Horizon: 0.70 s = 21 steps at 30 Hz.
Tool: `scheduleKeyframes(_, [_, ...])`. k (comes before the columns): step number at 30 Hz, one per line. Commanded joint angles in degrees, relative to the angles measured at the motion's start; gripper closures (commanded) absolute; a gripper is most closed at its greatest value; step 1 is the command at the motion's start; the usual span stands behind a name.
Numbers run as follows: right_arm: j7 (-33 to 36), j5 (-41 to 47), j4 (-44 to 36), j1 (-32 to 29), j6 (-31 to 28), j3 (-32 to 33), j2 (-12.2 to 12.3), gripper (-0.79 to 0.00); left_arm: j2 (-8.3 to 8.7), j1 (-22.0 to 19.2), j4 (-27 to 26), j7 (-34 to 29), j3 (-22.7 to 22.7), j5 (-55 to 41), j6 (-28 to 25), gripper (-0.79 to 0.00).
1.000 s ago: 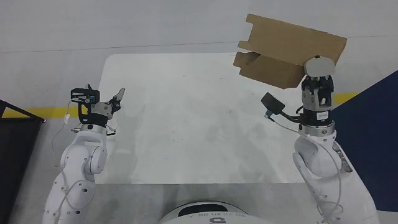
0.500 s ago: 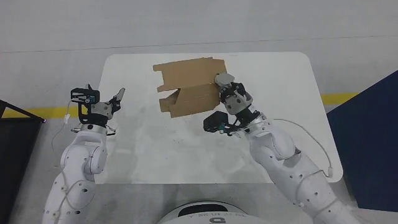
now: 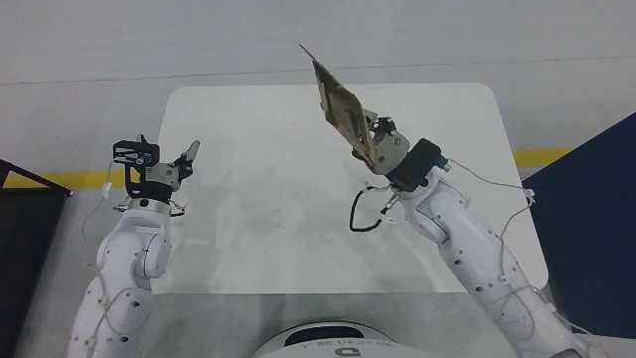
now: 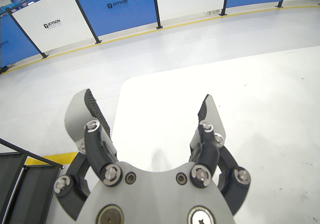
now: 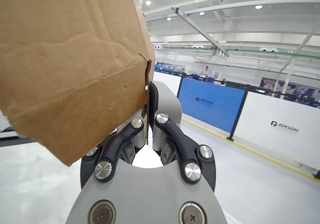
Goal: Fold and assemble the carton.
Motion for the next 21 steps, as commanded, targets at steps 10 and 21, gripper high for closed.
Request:
scheduleKeyframes(10, [-0.82,4.4,0.01,-0.79,-2.13,-0.35,-0.26,0.0,0.0,0.0,0.0,0.0,0.0,0.0,0.0,-0.785])
scheduleKeyframes(21, [-4.24,29.09,5.66,3.88,-32.96,-4.42,-1.7,0.0,0.0,0.0,0.0,0.0,0.0,0.0,0.0,-0.785])
